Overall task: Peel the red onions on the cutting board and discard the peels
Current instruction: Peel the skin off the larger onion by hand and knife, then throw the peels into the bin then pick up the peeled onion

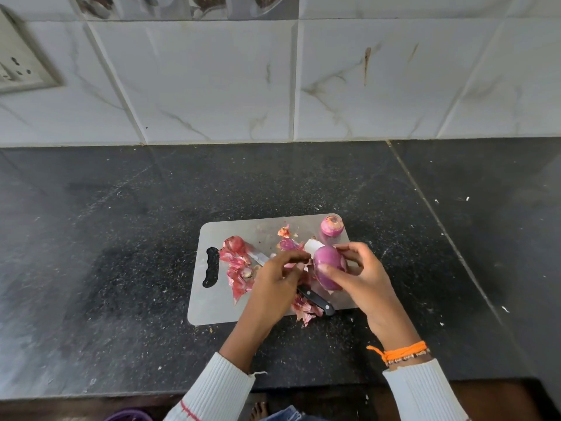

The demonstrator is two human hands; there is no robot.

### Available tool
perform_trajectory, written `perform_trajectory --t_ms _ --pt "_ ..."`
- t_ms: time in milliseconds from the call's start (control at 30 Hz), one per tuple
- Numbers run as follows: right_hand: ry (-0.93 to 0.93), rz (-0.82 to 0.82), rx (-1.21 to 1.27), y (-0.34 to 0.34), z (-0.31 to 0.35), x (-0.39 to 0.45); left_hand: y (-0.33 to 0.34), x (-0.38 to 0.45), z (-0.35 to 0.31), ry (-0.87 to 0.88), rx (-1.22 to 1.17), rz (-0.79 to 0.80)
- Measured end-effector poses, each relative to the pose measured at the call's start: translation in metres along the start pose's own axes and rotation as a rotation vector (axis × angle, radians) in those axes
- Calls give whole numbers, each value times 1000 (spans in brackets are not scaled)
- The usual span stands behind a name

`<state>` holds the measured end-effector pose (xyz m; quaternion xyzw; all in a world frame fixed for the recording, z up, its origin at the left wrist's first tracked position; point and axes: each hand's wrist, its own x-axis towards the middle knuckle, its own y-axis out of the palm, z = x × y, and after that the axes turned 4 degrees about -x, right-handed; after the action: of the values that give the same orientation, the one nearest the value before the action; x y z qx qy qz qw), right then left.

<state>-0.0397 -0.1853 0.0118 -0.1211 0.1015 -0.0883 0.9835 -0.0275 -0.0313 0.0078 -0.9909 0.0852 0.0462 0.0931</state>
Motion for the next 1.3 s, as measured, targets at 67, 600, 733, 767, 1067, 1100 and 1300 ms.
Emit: perform_trajectory --t_ms 67,600,733,767,1067,1100,1300 --pt "-172 -143 -300 1 -3 -1 2 1 2 56 125 14" --pt "-140 -288 -904 -11 -25 19 11 15 5 162 389 12" --pt "-152 -259 -910 -11 -25 20 9 17 8 140 391 -15" --pt "-214 -293 -924 -9 -23 19 8 17 8 135 394 -25" --pt "-405 36 -979 42 -18 -7 1 17 10 119 365 -170" --pt "-388 32 -988 44 -19 -6 0 17 10 123 366 -173" --pt "-361 9 -960 46 -21 -2 3 13 10 100 345 -166"
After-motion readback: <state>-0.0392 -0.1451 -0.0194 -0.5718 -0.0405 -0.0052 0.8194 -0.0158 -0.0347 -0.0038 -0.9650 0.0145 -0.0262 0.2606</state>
